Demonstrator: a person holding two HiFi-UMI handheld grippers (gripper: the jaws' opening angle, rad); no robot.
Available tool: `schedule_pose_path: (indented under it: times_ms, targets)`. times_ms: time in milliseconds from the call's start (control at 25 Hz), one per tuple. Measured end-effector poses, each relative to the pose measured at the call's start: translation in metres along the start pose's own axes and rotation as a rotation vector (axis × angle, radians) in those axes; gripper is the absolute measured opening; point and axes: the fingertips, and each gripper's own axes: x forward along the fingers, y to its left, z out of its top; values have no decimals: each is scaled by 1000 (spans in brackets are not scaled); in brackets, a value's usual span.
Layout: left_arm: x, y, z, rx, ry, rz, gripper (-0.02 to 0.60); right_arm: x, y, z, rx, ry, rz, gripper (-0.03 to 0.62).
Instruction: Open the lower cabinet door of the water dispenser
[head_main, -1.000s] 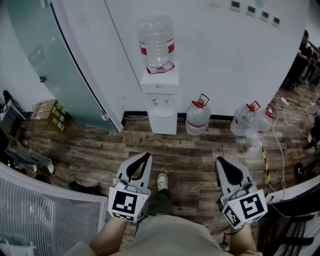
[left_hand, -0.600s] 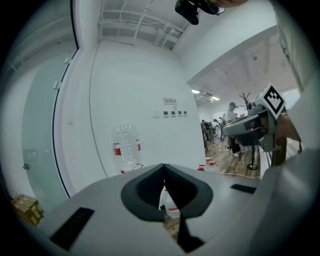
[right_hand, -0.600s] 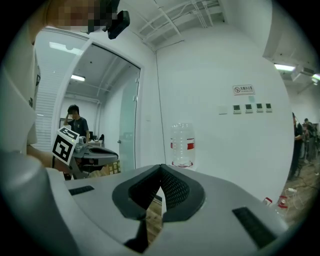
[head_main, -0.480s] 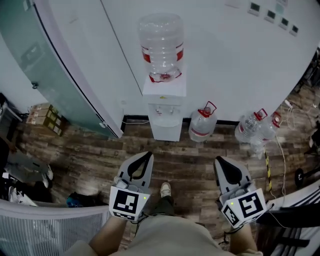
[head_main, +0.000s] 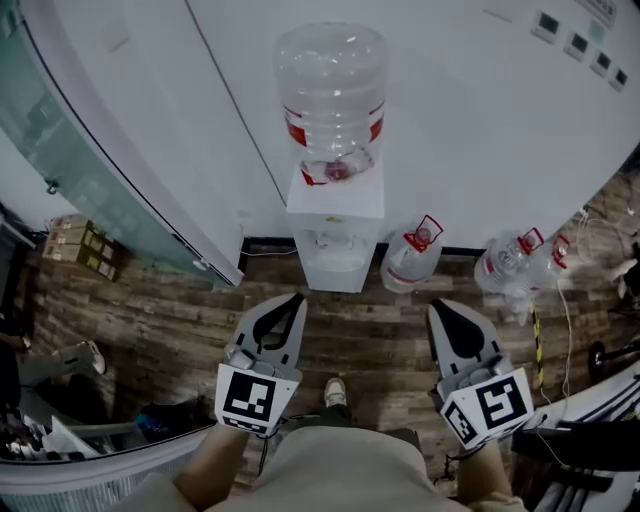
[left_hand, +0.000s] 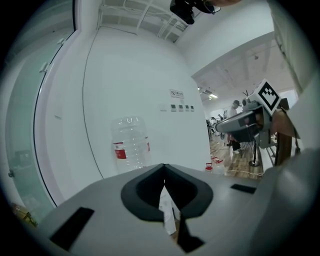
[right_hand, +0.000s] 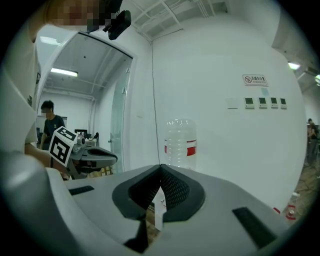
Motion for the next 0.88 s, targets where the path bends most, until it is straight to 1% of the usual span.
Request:
schedule_pose_path:
  times_ms: [200, 320, 480, 720, 800, 880]
  targets:
    - [25, 24, -3, -16, -4, -3, 6, 32, -13, 4, -1, 15, -9, 6]
    - [33, 33, -3, -24, -8, 3, 6, 43, -20, 4, 0, 25, -8, 6]
    - [39, 39, -6, -29, 7, 22, 6, 54, -29, 4, -1, 29, 1, 6]
    - [49, 35, -10, -41, 32, 72, 6, 64, -49, 0, 0, 25, 46, 6]
    - [54, 31, -10, -67, 38, 93, 6, 65, -57, -4, 1, 28, 71, 6]
    - [60, 26, -8, -62, 53, 117, 6, 68, -66, -7, 0, 34, 102, 6]
